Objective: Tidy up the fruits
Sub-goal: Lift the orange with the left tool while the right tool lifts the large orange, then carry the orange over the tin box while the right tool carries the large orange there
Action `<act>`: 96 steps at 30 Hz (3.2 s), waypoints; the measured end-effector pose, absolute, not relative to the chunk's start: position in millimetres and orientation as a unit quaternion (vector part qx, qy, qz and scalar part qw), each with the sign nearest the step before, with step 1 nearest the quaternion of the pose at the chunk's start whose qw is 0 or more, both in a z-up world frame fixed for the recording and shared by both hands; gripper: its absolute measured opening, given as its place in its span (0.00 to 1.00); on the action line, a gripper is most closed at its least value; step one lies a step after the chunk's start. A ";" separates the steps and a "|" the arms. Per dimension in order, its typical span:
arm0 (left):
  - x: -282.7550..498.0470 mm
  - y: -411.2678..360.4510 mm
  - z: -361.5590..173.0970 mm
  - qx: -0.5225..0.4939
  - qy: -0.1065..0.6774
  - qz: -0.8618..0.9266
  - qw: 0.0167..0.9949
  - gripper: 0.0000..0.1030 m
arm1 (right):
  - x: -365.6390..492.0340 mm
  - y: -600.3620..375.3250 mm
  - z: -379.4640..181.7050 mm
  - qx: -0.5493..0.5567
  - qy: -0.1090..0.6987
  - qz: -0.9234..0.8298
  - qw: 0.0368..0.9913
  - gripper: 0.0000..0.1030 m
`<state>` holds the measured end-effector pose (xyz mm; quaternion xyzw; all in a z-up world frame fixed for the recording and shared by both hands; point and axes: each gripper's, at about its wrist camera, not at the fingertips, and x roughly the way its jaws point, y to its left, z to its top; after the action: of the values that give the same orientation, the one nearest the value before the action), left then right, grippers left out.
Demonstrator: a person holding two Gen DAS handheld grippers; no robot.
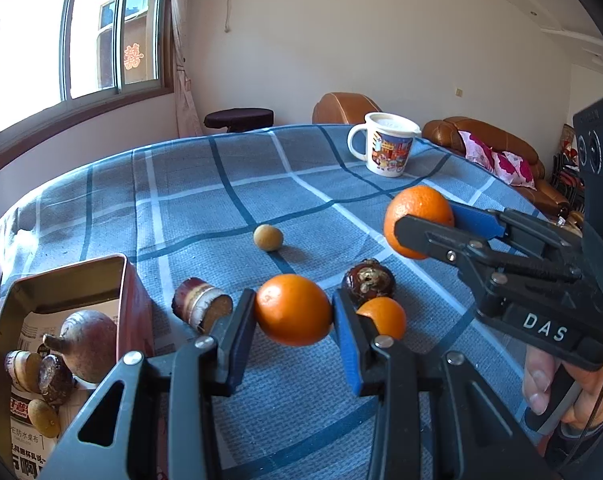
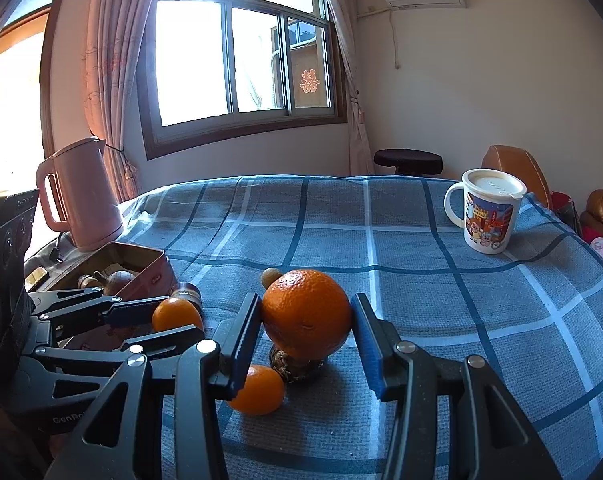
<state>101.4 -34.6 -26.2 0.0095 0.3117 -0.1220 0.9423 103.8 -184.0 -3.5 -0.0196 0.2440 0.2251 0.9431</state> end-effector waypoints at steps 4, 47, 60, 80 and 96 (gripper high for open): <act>97.0 -31.5 -23.8 0.004 0.302 -0.121 0.946 0.39 | 100.7 -183.5 -2.3 -0.022 0.238 0.227 0.944 0.47; 70.1 -20.6 -6.8 -0.009 0.225 -0.091 0.970 0.39 | 74.1 -186.1 7.9 -0.026 0.166 0.246 0.955 0.47; 59.3 -18.7 -2.0 -0.009 0.195 -0.079 0.978 0.39 | 70.5 -187.2 9.3 -0.028 0.155 0.247 0.956 0.47; 38.7 -15.4 2.5 -0.004 0.147 -0.059 0.987 0.39 | 57.3 -190.4 14.2 -0.032 0.117 0.255 0.959 0.46; 36.5 1.8 4.0 -0.017 0.149 -0.042 0.988 0.39 | 55.6 -184.0 14.3 -0.045 0.112 0.267 0.956 0.46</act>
<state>36.5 1.8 4.0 -0.0171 0.1486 -0.0424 0.9878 55.6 -184.0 14.3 -0.0447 0.1125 0.2667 0.9561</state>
